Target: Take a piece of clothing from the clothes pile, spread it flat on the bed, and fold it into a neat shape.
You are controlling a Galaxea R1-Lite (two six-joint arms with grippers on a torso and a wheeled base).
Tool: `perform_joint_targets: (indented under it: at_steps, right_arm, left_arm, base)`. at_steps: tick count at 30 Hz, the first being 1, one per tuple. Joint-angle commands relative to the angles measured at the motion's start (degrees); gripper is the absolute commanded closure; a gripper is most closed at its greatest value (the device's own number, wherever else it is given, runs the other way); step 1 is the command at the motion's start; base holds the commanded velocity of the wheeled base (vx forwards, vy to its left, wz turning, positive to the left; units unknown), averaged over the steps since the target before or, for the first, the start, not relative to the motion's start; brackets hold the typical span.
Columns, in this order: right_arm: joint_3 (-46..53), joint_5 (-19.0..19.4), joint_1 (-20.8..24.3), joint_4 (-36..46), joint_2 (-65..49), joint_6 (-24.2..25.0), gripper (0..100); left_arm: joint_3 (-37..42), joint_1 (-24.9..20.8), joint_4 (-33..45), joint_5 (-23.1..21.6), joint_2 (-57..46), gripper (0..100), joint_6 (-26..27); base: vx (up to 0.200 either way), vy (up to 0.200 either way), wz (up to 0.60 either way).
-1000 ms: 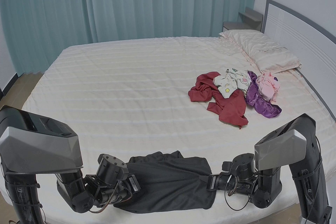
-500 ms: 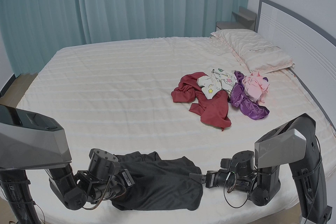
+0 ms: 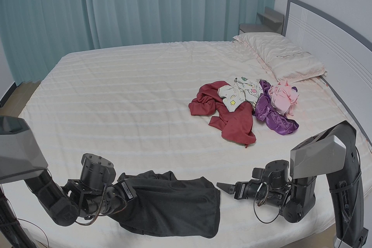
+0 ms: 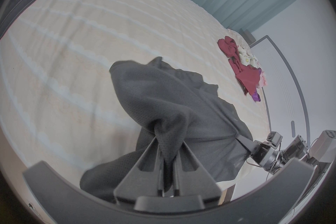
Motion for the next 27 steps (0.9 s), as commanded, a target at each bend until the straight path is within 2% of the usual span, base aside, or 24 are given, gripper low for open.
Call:
perform_joint_targets:
  at_steps: [1, 8, 10, 14, 22, 27]
  right_arm:
    - [-0.16, -0.07, -0.21, -0.69, -1.8, 1.64, 0]
    - [0.11, -0.16, -0.56, -0.69, -3.47, 3.04, 0]
    - [0.11, -0.33, -1.09, -0.69, -3.38, 3.13, 0]
    - [0.02, -0.33, -1.53, -0.69, -3.38, 3.22, 0]
    - [0.02, -0.33, -2.32, -0.69, -3.47, 3.22, 0]
    - [-0.07, -0.33, -2.58, -0.69, -3.55, 3.22, 0]
  left_arm:
    - [-3.88, 0.23, 6.72, -1.5, -10.2, 100, -0.79]
    - [-15.39, -4.87, 20.61, -1.15, -10.9, 100, -5.19]
    - [-22.78, -8.38, 31.24, -1.06, -11.96, 100, -7.56]
    - [-30.25, -11.9, 38.8, -1.06, -12.31, 100, -10.99]
    - [-37.63, -19.28, 41.26, -0.71, -12.13, 100, -11.43]
    - [-38.42, -20.25, 41.26, 1.22, -12.04, 100, -11.43]
  base:
    - [0.0, 0.0, 0.0]
    - [0.0, 0.0, 0.0]
    - [0.0, 0.0, 0.0]
    - [0.0, 0.0, 0.0]
    - [0.0, 0.0, 0.0]
    - [0.0, 0.0, 0.0]
